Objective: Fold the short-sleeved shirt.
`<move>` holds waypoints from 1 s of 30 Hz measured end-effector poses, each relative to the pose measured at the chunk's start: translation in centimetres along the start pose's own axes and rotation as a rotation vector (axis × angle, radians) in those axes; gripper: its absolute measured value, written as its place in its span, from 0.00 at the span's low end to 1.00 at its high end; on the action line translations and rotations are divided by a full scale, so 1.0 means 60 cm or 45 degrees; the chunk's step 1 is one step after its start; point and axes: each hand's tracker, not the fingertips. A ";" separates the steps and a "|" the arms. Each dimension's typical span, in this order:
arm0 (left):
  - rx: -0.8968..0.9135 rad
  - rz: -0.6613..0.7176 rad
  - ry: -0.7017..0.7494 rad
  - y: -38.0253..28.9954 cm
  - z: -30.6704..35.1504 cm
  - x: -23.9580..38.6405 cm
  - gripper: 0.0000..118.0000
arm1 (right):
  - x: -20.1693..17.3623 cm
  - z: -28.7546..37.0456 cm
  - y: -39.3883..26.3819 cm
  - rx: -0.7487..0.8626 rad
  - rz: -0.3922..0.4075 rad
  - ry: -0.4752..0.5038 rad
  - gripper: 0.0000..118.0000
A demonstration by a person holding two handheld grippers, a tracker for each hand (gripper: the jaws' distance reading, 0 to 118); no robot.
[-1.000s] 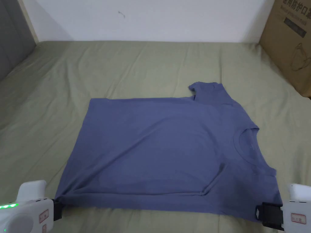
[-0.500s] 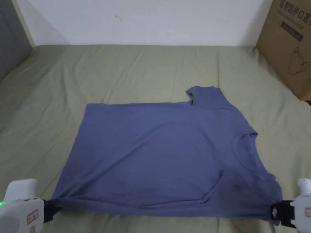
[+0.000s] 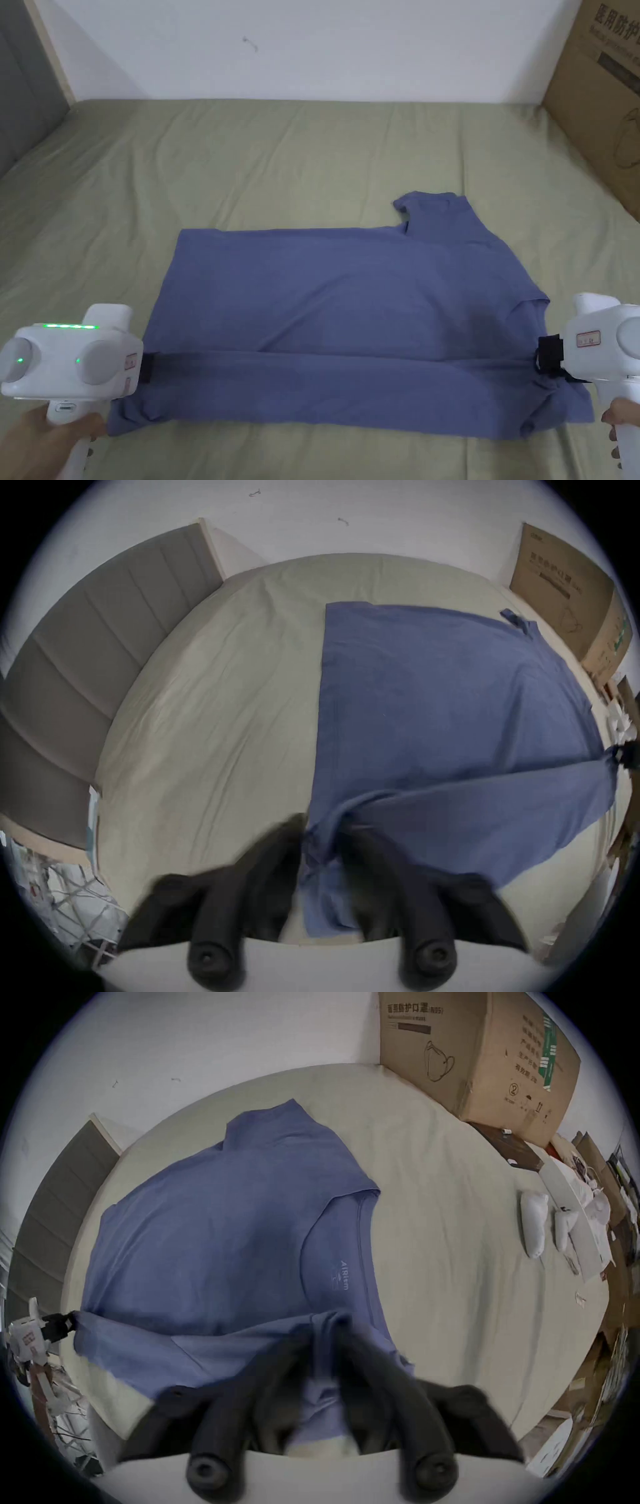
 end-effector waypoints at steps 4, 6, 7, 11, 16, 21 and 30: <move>0.030 0.000 -0.006 -0.021 0.028 -0.003 0.75 | -0.004 0.019 -0.017 0.038 0.088 -0.060 0.57; 0.038 0.050 -0.030 -0.038 0.054 -0.016 0.74 | 0.000 0.042 -0.026 0.067 0.071 -0.017 0.57; 0.032 0.069 -0.038 -0.039 0.075 -0.018 0.73 | 0.001 0.054 -0.033 0.082 0.069 0.004 0.53; 0.084 0.217 -0.163 -0.090 0.130 -0.036 0.00 | 0.000 0.098 -0.078 0.158 0.048 0.017 0.00; 0.053 0.195 -0.169 -0.138 0.138 -0.018 0.00 | -0.005 0.113 -0.146 0.128 0.067 0.061 0.00; 0.056 0.223 -0.122 -0.118 0.104 -0.031 0.65 | 0.019 0.110 -0.182 0.101 -0.035 0.044 0.00; -0.053 0.255 -0.146 -0.092 0.036 0.006 0.43 | 0.047 0.100 -0.206 0.078 -0.149 0.002 0.00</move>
